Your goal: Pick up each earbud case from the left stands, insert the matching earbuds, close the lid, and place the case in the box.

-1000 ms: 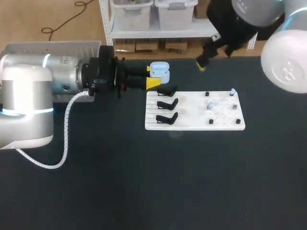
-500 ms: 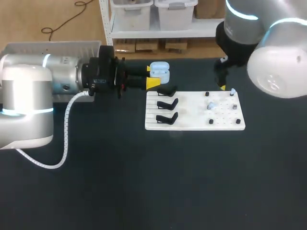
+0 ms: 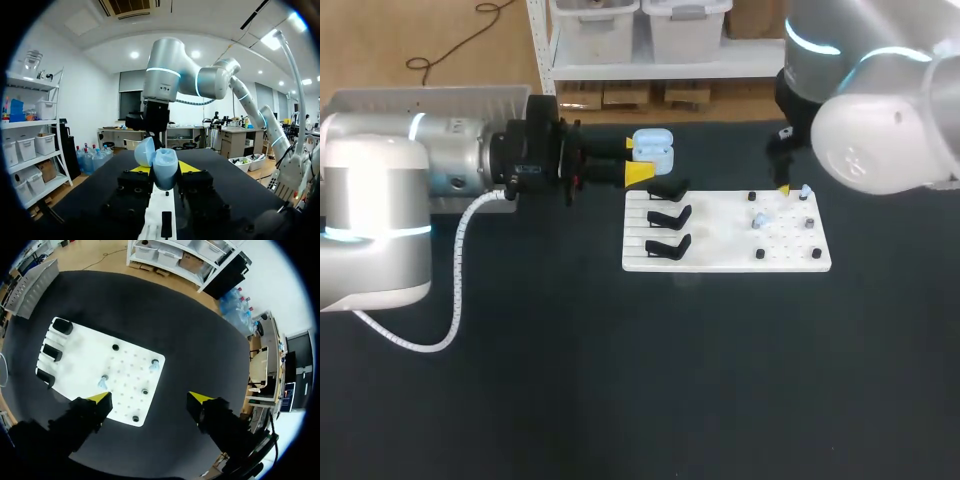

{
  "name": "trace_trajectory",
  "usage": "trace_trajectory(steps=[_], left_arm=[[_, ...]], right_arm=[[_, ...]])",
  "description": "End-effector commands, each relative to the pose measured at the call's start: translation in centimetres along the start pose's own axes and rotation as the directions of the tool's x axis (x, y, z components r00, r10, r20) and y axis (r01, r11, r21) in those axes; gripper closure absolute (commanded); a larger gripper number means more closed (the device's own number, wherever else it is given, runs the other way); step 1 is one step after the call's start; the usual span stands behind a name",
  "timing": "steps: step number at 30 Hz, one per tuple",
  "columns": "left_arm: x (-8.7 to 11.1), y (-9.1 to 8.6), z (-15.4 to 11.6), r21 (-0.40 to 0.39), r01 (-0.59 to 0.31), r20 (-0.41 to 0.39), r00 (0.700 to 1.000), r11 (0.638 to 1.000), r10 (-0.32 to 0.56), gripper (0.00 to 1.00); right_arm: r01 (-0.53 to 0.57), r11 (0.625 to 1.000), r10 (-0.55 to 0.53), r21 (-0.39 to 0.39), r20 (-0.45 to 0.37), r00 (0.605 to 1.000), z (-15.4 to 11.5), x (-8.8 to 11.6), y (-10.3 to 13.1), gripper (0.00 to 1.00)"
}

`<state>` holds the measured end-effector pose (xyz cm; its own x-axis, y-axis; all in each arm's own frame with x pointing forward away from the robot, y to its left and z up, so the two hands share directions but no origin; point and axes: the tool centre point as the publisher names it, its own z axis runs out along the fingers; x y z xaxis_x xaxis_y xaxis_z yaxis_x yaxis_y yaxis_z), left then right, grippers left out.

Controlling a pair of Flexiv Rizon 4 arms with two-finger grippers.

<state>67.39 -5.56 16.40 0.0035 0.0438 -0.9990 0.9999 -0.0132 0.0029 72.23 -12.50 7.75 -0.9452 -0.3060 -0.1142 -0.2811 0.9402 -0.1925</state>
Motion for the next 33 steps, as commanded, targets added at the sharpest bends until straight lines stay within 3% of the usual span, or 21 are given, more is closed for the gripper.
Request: trace_trajectory(steps=[1, 7, 13, 33], left_arm=[[0.1, 0.0, 0.0, -0.002, -0.003, 0.004, 1.000, 1.000, 0.003, 1.00], [0.1, 0.0, 0.0, -0.002, -0.003, 0.004, 1.000, 1.000, 0.003, 1.00], [0.1, 0.0, 0.0, -0.002, -0.003, 0.004, 1.000, 1.000, 0.003, 1.00], [0.1, 0.0, 0.0, -0.002, -0.003, 0.004, 1.000, 1.000, 0.003, 1.00]], right_arm=[[0.013, 1.000, -0.012, 0.022, -0.019, 1.000, 1.2, -0.8, 0.5, 0.07], [0.022, 0.999, -0.021, 0.040, -0.022, 1.000, 2.4, -0.7, 0.1, 0.17], [0.023, 0.997, -0.022, 0.078, -0.006, 1.000, 3.3, -0.8, 0.0, 0.50], [0.039, 0.978, -0.042, 0.204, 0.008, 0.999, 5.2, -1.6, 0.0, 0.60]])
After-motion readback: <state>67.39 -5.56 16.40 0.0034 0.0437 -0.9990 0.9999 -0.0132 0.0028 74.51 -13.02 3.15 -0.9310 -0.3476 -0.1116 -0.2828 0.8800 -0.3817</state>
